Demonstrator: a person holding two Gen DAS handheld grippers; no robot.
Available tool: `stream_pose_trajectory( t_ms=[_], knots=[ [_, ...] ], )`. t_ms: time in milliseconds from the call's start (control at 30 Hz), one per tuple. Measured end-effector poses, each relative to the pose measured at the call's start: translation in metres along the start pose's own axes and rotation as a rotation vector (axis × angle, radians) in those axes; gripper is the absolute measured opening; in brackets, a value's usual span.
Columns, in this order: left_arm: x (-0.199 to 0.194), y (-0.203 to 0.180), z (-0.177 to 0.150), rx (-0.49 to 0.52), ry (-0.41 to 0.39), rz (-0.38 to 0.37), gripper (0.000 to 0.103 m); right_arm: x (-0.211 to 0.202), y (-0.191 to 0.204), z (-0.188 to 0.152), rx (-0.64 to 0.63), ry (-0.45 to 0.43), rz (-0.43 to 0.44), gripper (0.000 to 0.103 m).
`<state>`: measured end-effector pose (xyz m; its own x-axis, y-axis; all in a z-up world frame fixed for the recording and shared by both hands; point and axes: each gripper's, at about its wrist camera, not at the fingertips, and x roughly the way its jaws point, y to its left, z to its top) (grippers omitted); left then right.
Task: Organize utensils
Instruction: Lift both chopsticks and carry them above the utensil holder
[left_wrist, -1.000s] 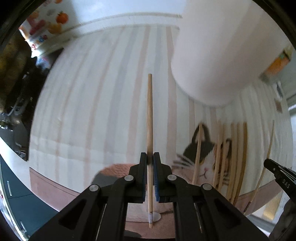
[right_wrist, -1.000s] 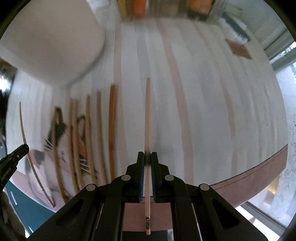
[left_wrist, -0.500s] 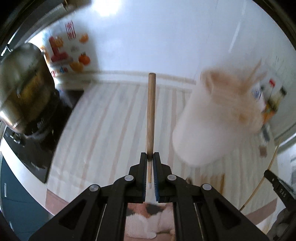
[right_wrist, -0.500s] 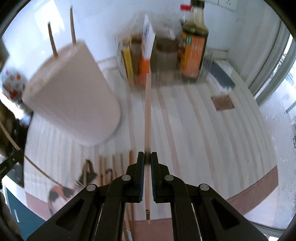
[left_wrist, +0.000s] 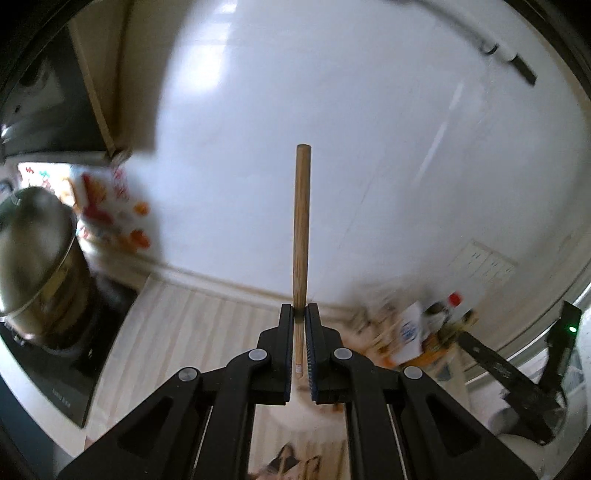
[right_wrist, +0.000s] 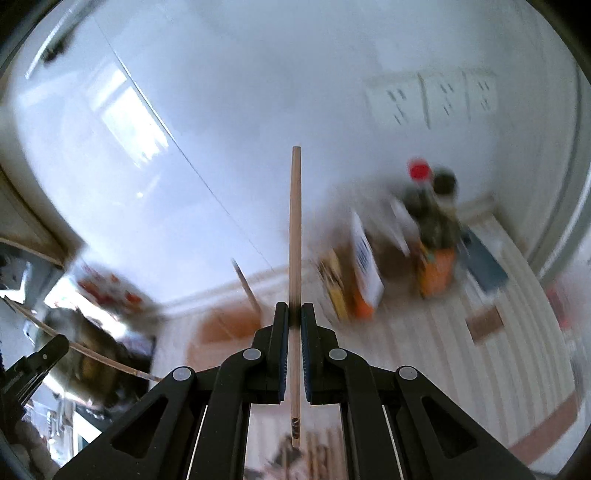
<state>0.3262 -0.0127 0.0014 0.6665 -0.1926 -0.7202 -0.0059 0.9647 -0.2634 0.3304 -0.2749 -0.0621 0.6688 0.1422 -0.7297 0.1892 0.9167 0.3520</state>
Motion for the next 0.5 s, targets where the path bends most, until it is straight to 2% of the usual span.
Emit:
stream_pose_trajectory(
  t_ms=[100,200,500],
  knots=[
    [0.009,-0.014,0.016,0.013,-0.003,-0.021,0.004,0.005,0.014,0.024,-0.010,-0.043,0.018,0.007],
    [0.031,-0.022,0.022,0.025,0.027,-0.023,0.004,0.016,0.029,0.041,-0.020,-0.064,0.027,0.007],
    [0.120,-0.023,0.001,0.026,0.202,0.022,0.004,0.069,0.045,0.044,-0.057,-0.054,0.008,0.007]
  ],
)
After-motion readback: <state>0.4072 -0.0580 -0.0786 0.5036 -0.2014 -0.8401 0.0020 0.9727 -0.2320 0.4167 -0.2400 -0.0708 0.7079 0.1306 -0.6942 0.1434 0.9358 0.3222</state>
